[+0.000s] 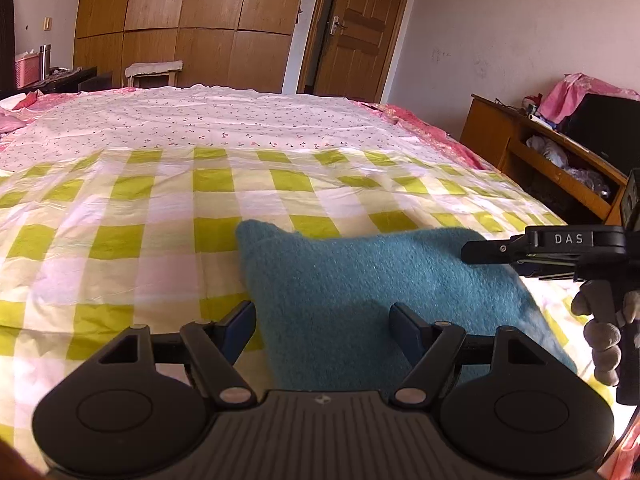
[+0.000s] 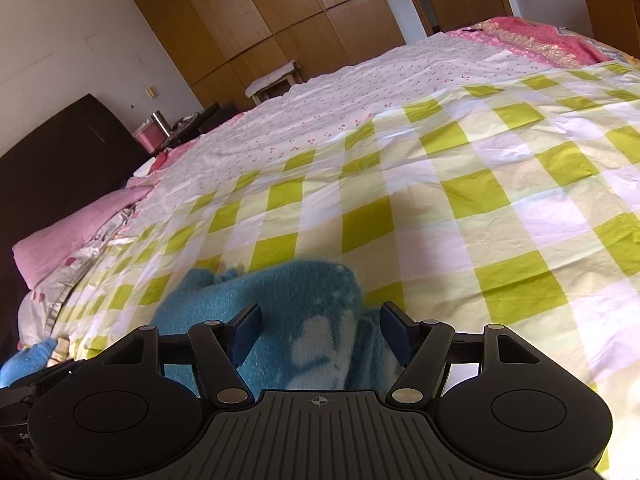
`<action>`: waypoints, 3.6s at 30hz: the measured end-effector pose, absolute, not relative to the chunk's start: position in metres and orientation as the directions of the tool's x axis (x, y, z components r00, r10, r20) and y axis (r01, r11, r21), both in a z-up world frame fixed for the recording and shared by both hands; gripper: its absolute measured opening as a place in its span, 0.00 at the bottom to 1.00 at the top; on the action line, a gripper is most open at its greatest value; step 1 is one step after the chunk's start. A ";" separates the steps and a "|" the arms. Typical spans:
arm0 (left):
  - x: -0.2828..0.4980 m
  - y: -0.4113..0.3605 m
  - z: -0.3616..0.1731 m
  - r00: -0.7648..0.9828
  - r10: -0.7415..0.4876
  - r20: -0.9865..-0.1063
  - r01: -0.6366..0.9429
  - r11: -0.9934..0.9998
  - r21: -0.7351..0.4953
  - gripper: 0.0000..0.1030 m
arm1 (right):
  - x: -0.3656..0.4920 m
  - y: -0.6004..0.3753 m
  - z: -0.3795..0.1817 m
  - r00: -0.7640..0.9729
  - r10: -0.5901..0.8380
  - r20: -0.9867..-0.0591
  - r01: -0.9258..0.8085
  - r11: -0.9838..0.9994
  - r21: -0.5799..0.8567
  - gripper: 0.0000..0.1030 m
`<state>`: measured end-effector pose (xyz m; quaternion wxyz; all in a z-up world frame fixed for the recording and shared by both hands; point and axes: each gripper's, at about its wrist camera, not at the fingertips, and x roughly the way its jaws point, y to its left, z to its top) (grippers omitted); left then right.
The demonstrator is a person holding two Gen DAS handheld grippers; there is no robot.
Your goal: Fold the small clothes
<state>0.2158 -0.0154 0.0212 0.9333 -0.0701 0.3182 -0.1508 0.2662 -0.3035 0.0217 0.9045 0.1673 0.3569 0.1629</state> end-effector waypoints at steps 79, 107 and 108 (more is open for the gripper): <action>0.093 -0.074 0.017 0.740 -0.171 -0.651 0.209 0.978 -0.019 0.79 | 0.080 -0.255 0.032 0.710 0.259 -0.655 -0.224 0.965 0.138 0.19; 0.047 -0.073 0.018 0.765 -0.074 -0.640 0.116 0.993 0.023 1.00 | 0.022 -0.243 0.031 0.753 0.251 -0.609 -0.183 0.968 0.173 0.31; 0.046 -0.072 0.017 0.762 -0.077 -0.643 0.114 0.993 0.017 1.00 | 0.021 -0.243 0.030 0.751 0.252 -0.610 -0.182 0.968 0.176 0.31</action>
